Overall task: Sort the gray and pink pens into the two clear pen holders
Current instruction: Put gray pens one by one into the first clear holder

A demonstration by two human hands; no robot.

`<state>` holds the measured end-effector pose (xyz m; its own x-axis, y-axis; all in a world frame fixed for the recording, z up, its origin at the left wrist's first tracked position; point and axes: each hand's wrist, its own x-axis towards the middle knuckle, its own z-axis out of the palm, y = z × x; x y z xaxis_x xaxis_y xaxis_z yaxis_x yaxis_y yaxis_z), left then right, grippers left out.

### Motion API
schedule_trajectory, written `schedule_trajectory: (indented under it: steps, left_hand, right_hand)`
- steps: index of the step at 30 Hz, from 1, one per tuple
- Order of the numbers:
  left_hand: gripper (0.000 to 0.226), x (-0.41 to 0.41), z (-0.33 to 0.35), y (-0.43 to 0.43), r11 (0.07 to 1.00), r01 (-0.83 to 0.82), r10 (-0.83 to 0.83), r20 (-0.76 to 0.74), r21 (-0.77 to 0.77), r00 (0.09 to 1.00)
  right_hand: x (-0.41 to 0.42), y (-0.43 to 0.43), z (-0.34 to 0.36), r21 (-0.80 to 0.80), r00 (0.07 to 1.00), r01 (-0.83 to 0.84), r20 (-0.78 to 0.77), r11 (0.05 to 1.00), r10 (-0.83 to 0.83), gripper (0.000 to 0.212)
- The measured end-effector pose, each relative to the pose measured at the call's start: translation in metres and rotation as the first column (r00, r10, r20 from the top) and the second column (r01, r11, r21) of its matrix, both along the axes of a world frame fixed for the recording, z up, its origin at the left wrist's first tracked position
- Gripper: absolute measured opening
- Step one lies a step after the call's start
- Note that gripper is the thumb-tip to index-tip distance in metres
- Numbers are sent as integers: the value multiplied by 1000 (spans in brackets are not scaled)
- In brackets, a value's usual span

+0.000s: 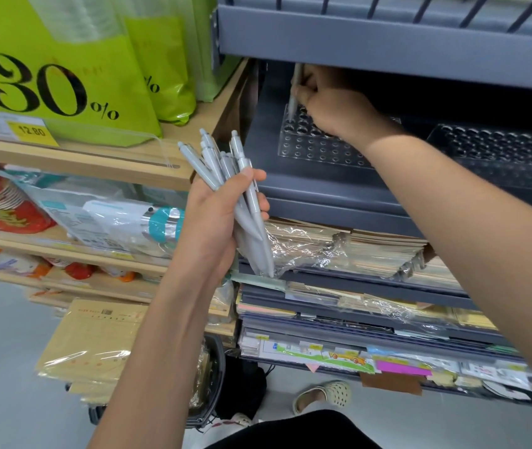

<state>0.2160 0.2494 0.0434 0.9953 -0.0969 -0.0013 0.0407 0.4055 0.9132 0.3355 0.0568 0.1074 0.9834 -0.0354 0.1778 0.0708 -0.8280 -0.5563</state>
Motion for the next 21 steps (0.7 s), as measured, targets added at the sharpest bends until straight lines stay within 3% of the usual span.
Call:
schedule_trajectory:
  steps: [7, 10, 12, 17, 21]
  left_hand:
    - [33, -1, -1, 1, 1000, -24, 24, -44, -5, 999]
    - [29, 1, -3, 2, 1000, -25, 26, -28, 8, 999]
    - [23, 1, -3, 2, 1000, 19, -18, -12, 17, 1000]
    - [12, -1, 0, -9, 992, 118, -120, 58, 51, 991]
    - [23, -2, 2, -21, 993, 108, -112, 61, 56, 992]
  right_hand:
    - [-6, 0, 0, 73, 1000, 16, -10, 997, -15, 32]
    - [-21, 1, 3, 220, 980, 96, 151, 971, -131, 16]
    - [-35, 6, 3, 350, 962, 94, 210, 932, -176, 16]
    - [-76, 25, 1, 486, 989, -119, -21, 866, 147, 24]
    - [-80, 23, -2, 514, 982, -98, -89, 852, 166, 18]
